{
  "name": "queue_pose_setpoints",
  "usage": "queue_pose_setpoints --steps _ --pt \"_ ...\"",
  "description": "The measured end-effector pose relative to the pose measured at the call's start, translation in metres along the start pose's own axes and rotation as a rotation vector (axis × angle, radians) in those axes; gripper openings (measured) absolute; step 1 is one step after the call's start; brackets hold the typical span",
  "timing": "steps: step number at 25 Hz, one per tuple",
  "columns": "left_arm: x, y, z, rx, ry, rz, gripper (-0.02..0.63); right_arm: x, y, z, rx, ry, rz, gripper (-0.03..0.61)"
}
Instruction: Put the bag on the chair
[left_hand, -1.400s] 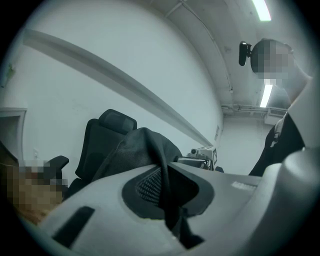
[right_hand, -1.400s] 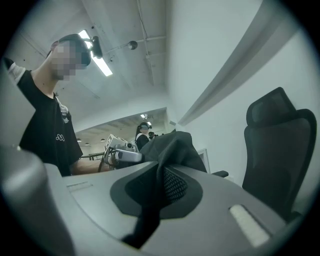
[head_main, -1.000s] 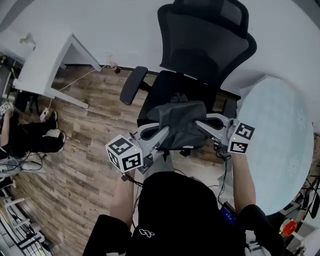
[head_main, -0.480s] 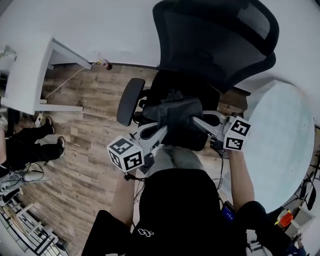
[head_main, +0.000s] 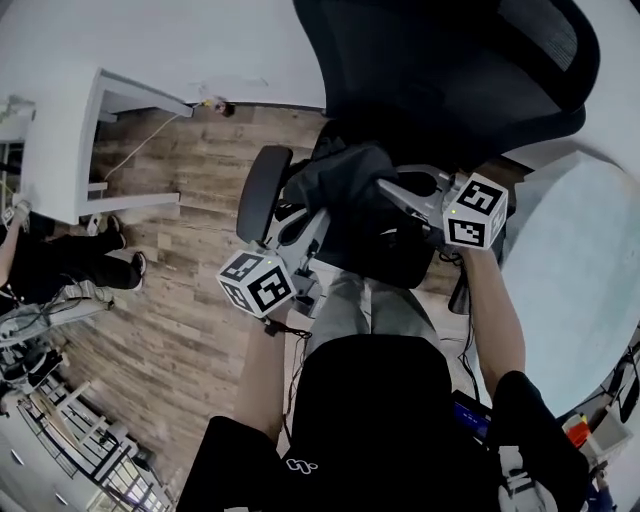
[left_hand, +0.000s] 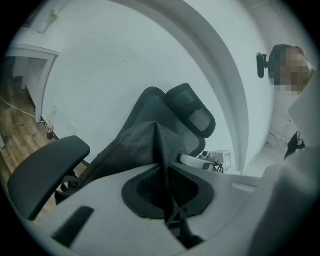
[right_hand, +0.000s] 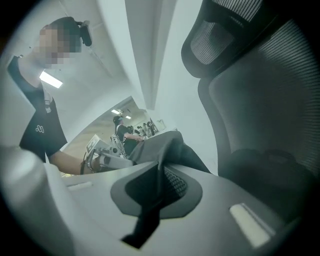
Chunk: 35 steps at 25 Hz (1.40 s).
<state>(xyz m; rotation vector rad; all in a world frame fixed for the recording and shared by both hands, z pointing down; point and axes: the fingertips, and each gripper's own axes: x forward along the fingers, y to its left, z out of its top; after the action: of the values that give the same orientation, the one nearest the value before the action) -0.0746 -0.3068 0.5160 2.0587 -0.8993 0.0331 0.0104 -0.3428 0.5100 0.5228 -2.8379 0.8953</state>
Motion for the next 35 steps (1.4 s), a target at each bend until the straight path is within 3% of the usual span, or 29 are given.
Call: queue_pose_setpoints --steps 5,9,11,15,19,21,24,26,31,35 --pt "0.024 0.04 0.024 -0.05 -0.066 0.081 0.011 0.027 -0.042 0.016 -0.025 0.029 0.004 0.015" --pt "0.046 0.09 0.029 -0.228 -0.17 0.147 0.017 0.06 -0.095 0.012 0.03 0.02 -0.128 0.017" --pt "0.059 0.102 0.038 -0.257 -0.199 0.148 0.017 0.066 -0.118 0.015 0.075 -0.016 -0.172 0.022" --pt "0.09 0.118 0.044 -0.191 -0.108 0.191 0.028 0.061 -0.157 0.007 0.171 -0.06 -0.242 0.049" --pt "0.118 0.122 0.041 -0.047 0.001 0.29 0.031 0.051 -0.185 -0.004 0.199 -0.054 -0.367 0.057" --pt "0.12 0.116 0.037 -0.021 0.022 0.262 0.041 0.046 -0.191 -0.01 0.214 -0.032 -0.426 0.079" --pt "0.104 0.104 0.031 -0.059 0.003 0.184 0.111 0.034 -0.187 -0.014 0.253 -0.035 -0.486 0.159" --pt "0.092 0.1 0.026 -0.073 0.005 0.161 0.156 0.023 -0.185 -0.019 0.288 -0.062 -0.493 0.269" --pt "0.059 0.081 0.028 -0.065 -0.046 0.151 0.167 -0.003 -0.163 -0.026 0.3 -0.09 -0.469 0.27" --pt "0.033 0.064 0.051 0.024 -0.09 0.215 0.137 -0.016 -0.143 -0.003 0.312 -0.173 -0.501 0.29"
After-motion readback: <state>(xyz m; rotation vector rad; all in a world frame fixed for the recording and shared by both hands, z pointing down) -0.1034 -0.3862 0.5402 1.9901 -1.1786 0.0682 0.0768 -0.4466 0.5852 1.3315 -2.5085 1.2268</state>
